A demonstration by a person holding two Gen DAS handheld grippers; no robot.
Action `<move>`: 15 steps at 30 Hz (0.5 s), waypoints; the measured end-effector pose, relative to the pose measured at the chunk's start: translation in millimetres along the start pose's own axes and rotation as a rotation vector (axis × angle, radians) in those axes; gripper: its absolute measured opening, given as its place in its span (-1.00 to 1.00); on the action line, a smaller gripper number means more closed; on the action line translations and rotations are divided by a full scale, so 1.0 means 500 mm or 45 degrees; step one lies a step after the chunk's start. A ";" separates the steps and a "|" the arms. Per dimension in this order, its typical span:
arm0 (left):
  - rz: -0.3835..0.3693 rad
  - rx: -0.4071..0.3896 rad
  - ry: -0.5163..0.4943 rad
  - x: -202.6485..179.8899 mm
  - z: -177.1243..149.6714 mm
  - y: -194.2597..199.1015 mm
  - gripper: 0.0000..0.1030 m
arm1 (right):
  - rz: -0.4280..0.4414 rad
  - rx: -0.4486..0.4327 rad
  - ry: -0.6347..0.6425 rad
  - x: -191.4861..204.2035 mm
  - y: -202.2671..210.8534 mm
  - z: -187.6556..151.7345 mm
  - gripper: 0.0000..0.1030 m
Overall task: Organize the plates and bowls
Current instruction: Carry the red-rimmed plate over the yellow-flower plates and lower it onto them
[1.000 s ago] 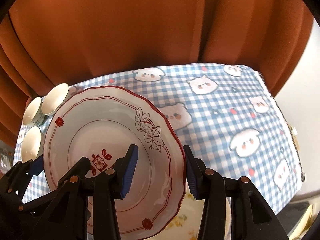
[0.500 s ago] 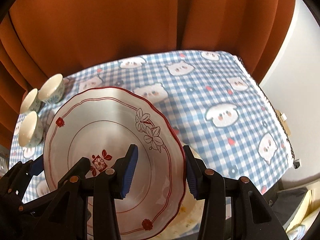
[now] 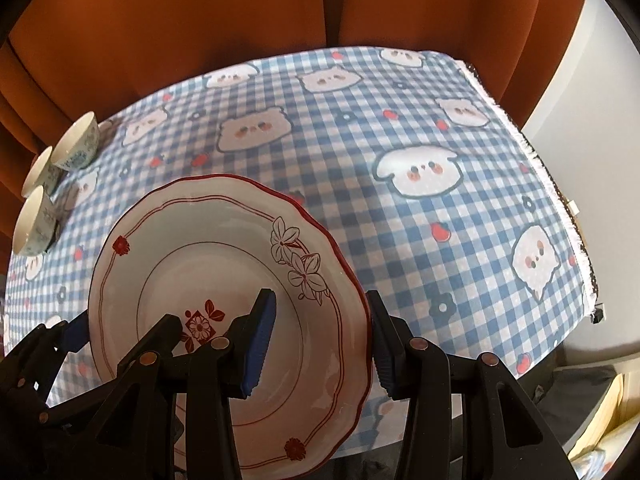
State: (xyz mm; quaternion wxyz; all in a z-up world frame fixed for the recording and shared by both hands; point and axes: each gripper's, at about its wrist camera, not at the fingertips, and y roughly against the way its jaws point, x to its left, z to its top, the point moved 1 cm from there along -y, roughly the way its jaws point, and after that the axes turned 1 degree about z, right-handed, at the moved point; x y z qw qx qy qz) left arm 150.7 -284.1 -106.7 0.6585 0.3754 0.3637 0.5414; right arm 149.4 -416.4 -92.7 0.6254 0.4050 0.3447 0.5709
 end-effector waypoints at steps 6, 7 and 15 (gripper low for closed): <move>0.020 0.043 0.039 -0.014 -0.013 -0.023 0.28 | 0.024 0.055 0.033 -0.021 -0.031 -0.005 -0.06; 0.022 0.048 0.046 -0.015 -0.014 -0.027 0.28 | 0.024 0.064 0.040 -0.023 -0.037 -0.005 -0.06; 0.072 0.051 0.107 -0.017 -0.012 -0.049 0.29 | 0.046 0.085 0.099 -0.025 -0.067 0.008 -0.06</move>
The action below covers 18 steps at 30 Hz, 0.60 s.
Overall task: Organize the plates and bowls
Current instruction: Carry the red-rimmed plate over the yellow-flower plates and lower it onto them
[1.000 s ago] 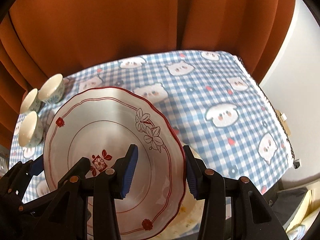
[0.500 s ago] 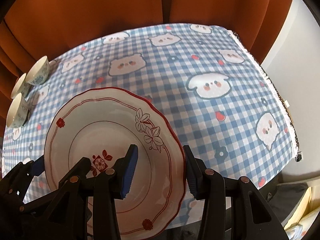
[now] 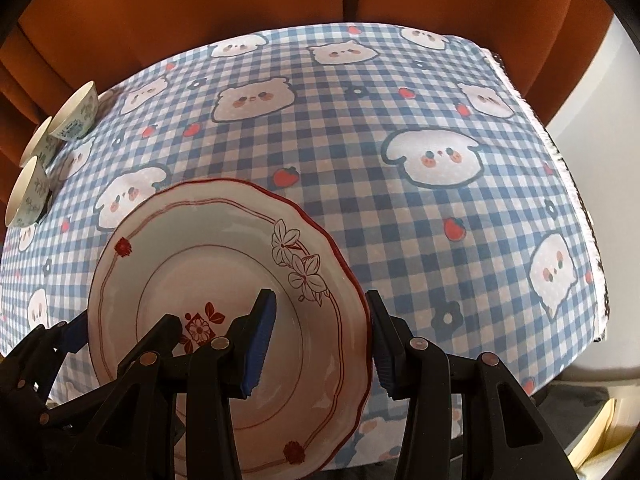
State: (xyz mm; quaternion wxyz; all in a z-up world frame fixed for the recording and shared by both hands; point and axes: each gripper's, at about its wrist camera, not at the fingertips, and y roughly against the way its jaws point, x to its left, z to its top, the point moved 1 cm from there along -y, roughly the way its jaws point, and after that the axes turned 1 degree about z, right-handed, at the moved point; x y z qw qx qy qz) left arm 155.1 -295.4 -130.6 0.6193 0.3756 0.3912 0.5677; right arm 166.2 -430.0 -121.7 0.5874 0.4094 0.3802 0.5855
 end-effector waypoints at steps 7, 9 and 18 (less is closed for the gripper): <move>0.036 -0.008 0.013 -0.004 0.003 -0.006 0.29 | 0.030 0.006 0.035 -0.002 -0.019 0.011 -0.06; 0.035 -0.009 0.013 -0.003 0.003 -0.006 0.30 | 0.044 0.008 0.040 -0.004 -0.020 0.012 -0.06; 0.040 -0.007 0.035 -0.001 -0.001 -0.004 0.30 | 0.122 0.004 0.012 -0.039 0.006 -0.010 -0.48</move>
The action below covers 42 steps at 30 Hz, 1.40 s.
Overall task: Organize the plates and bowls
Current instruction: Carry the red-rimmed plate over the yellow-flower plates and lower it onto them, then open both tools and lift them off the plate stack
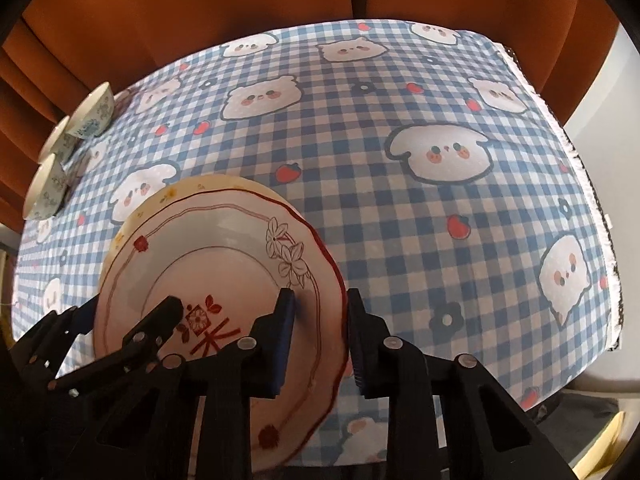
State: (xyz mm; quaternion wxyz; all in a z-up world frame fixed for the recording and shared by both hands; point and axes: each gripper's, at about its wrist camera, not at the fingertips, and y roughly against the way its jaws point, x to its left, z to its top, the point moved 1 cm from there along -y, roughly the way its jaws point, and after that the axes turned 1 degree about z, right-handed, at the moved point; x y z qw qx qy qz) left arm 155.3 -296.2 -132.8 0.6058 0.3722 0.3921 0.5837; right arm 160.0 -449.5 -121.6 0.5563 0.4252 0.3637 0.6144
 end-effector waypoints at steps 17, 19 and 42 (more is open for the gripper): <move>0.128 -0.021 0.045 0.027 -0.003 0.012 0.29 | 0.045 0.017 0.043 0.040 -0.015 0.016 -0.46; 0.144 -0.026 0.042 0.022 -0.001 0.010 0.29 | 0.032 0.014 0.051 0.041 -0.019 0.019 -0.46; 0.189 -0.024 -0.044 -0.012 -0.013 -0.003 0.69 | -0.092 -0.046 0.173 0.066 -0.025 0.011 -0.22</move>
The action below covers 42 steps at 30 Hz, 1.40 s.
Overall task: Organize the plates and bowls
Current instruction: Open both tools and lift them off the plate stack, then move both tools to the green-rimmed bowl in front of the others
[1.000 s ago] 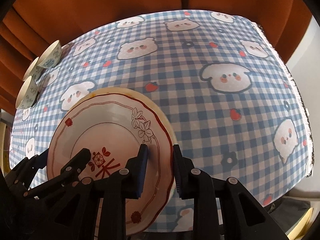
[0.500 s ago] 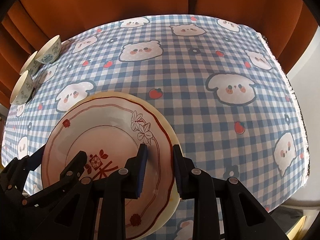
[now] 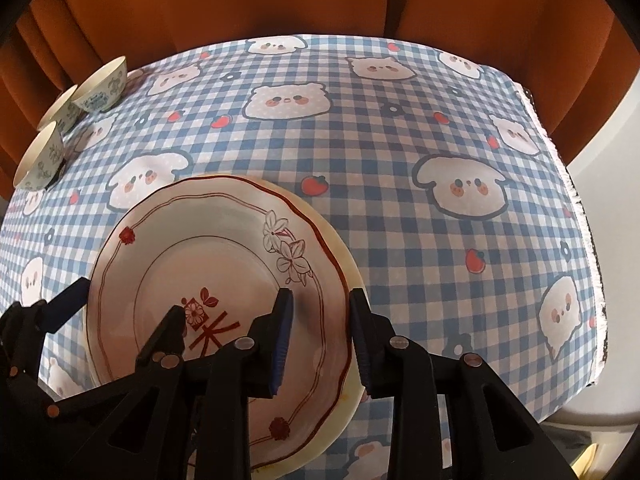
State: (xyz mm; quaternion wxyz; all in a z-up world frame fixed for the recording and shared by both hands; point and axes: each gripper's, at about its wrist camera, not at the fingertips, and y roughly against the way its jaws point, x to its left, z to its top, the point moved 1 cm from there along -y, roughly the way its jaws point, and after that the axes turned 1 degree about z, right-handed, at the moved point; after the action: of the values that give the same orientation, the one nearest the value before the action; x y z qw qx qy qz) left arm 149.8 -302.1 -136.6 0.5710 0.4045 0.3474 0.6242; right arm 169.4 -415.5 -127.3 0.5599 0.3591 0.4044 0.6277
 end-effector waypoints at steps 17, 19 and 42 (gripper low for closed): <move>-0.123 -0.042 0.058 0.091 -0.005 0.040 0.75 | 0.035 -0.054 0.041 0.066 0.056 0.010 0.21; -0.134 -0.049 0.052 0.114 -0.005 0.043 0.75 | 0.038 -0.057 0.031 0.085 0.060 0.013 0.21; -0.136 -0.089 -0.012 0.485 0.015 0.010 0.73 | 0.064 -0.075 -0.099 0.445 0.053 0.064 0.21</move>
State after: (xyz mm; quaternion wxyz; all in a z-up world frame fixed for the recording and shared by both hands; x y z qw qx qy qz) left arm 149.5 -61.8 -102.7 0.6189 0.3681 0.3439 0.6027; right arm 161.8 -192.1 -90.3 0.5695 0.3765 0.3547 0.6388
